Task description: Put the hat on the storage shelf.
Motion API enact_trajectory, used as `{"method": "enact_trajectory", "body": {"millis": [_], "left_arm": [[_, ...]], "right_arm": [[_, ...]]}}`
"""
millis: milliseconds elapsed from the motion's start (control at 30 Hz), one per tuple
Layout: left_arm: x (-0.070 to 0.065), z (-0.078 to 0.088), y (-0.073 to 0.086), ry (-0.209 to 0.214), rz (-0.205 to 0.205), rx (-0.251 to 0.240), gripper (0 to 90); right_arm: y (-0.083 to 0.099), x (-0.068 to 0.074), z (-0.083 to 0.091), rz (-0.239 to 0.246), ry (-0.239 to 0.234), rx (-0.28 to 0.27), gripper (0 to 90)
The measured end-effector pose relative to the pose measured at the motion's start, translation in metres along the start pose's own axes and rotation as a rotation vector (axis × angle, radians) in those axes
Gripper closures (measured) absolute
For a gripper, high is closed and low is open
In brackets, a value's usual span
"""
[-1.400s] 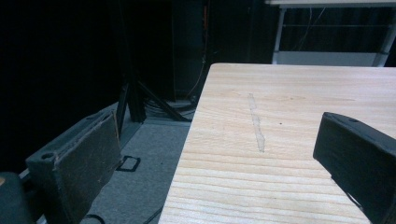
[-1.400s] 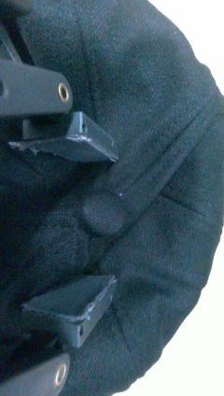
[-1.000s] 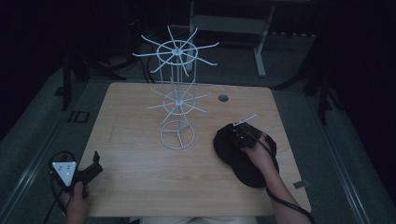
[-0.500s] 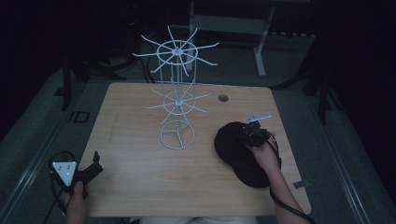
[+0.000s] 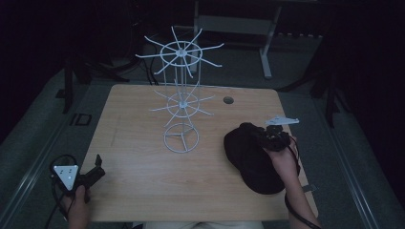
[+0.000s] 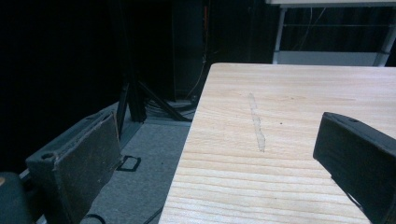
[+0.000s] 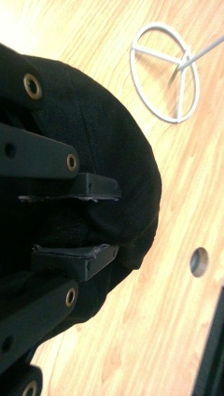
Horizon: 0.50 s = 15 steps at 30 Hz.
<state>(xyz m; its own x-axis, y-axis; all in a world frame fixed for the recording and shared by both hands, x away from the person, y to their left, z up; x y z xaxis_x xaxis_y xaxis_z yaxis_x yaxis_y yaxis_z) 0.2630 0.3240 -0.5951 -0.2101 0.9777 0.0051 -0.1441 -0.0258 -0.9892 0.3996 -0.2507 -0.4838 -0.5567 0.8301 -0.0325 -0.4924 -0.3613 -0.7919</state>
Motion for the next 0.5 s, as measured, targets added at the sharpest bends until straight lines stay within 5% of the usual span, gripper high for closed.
{"method": "enact_trajectory", "body": {"millis": [500], "left_arm": [[0.0, 0.0, 0.0, 0.0, -0.002, 0.001, 1.3]], "right_arm": [[-0.015, 0.004, 0.056, 0.002, -0.009, -0.174, 70.4]]}}
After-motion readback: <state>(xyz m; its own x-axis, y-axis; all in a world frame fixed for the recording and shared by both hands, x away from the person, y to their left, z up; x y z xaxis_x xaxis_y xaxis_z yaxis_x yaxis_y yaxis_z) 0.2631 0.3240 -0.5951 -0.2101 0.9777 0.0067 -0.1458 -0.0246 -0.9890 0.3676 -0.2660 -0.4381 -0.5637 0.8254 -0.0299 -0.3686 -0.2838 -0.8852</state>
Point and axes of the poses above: each handheld gripper's, and its own axes: z roughly backward along the jaws, y roughly out of its underside, x roughly to its left, the point moved 3 cm from there along -z, roughly forward along the jaws
